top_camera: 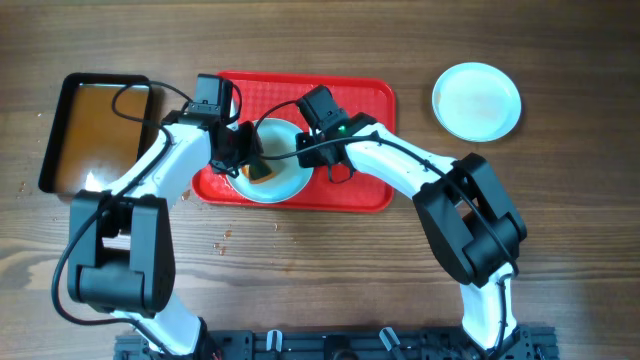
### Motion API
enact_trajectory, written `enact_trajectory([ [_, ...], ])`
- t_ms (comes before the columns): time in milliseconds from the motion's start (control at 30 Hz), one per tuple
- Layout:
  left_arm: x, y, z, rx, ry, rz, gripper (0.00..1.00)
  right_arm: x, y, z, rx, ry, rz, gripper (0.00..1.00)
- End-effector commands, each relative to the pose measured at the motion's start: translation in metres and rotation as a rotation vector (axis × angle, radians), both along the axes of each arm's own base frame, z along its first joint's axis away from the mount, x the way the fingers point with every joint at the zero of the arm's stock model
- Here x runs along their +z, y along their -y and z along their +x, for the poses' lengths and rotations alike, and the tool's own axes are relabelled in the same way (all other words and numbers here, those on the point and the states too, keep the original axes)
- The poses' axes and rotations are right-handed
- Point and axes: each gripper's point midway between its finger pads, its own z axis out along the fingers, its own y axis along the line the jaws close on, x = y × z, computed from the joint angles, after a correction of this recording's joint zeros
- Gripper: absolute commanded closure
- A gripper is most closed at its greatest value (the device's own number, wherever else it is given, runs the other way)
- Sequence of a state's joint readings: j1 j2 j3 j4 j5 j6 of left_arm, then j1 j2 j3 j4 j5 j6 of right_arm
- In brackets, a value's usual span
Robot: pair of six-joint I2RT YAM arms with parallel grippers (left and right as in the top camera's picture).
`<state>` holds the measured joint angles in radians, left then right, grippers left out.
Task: Clean dirty plates on tray and stack at the side
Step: 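Scrub the last plate with the sponge held by the left gripper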
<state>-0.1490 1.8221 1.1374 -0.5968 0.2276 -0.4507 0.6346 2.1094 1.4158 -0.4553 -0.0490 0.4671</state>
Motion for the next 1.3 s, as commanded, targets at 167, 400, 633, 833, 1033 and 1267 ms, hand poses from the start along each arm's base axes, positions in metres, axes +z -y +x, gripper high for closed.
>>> enact_trajectory([
  [167,0.002,0.026,0.01,-0.051,0.061,-0.042,0.96,-0.007,0.039,0.0,-0.323,-0.022,-0.106,0.96],
  [400,-0.008,0.054,0.021,-0.038,0.093,-0.072,0.96,-0.008,0.025,-0.011,-0.303,-0.096,-0.035,0.96],
  [633,-0.056,0.014,0.016,-0.061,0.04,0.188,0.95,-0.009,0.029,-0.01,-0.299,-0.086,-0.058,0.96],
  [833,-0.036,-0.075,0.019,-0.108,0.07,0.741,0.96,-0.009,0.031,-0.01,-0.288,-0.077,-0.072,0.96],
  [1033,0.027,-0.083,0.041,-0.008,0.216,0.806,0.96,-0.009,0.032,-0.01,-0.289,-0.075,-0.075,0.96],
  [1267,0.035,0.054,0.047,-0.259,0.309,0.036,0.96,-0.008,0.03,-0.007,-0.289,-0.067,-0.066,0.96],
])
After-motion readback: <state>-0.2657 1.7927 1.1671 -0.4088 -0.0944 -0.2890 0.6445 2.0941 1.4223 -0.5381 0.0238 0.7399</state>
